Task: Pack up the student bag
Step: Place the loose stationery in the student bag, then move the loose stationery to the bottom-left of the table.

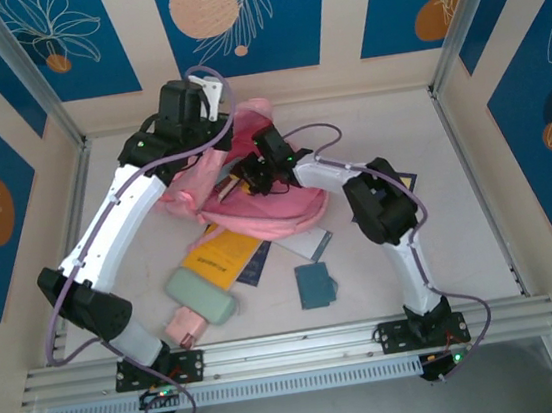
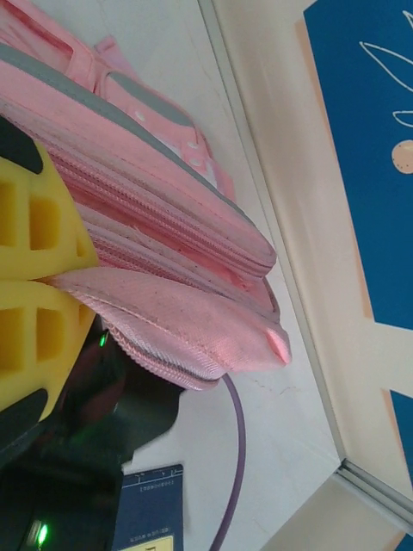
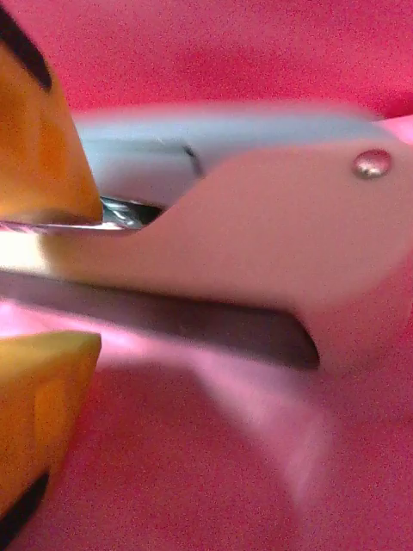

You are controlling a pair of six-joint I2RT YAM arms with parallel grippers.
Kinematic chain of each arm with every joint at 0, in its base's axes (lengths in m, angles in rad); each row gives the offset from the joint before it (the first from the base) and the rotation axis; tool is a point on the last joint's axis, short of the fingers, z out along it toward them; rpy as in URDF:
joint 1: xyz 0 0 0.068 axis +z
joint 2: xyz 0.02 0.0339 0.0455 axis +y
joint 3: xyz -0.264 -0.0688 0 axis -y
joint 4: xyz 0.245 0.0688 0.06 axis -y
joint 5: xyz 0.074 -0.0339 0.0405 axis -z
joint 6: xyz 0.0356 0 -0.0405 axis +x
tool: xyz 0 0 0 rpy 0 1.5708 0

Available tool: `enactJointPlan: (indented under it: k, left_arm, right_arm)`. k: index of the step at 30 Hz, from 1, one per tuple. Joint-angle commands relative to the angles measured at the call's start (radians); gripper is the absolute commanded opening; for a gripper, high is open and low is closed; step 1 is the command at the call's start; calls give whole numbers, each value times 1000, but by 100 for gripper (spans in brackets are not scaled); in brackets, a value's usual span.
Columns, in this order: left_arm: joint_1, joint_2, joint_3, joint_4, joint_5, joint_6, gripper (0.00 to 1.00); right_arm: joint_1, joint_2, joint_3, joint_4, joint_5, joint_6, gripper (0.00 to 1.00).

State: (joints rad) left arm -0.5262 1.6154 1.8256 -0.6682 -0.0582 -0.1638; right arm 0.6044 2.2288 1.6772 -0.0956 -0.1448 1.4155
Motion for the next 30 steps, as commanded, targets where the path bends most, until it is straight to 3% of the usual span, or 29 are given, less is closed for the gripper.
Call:
enactJointPlan:
  k: [1,4,8,16,20,24,30]
  left_arm:
    - [36,-44,39,148,49,-39,0]
    - [56,-48,30,152,66,-49,0]
    - [77,-54,-10,168,93,-65,0]
    - [83,-42,-92,190,201,-132,0]
    - [83,-31,-137,212,274,-174,0]
    - [82,-34,-200,251,330,-242,0]
    - [81,-43,-250,249,349,-281,0]
  right_arm:
    - [8,2,107,-32,7,-69,67]
    - [11,-61,76,-41,37,-173,84]
    - [12,-197,-18,-41,29,-347,81]
    - [55,-568,-384,69,25,-761,75]
    - [176,-660,-493,33,39,-1017,74]
    - [324,-656,-554,18,51,-1195,76]
    - [577,-497,-538,24,239,-1480,97]
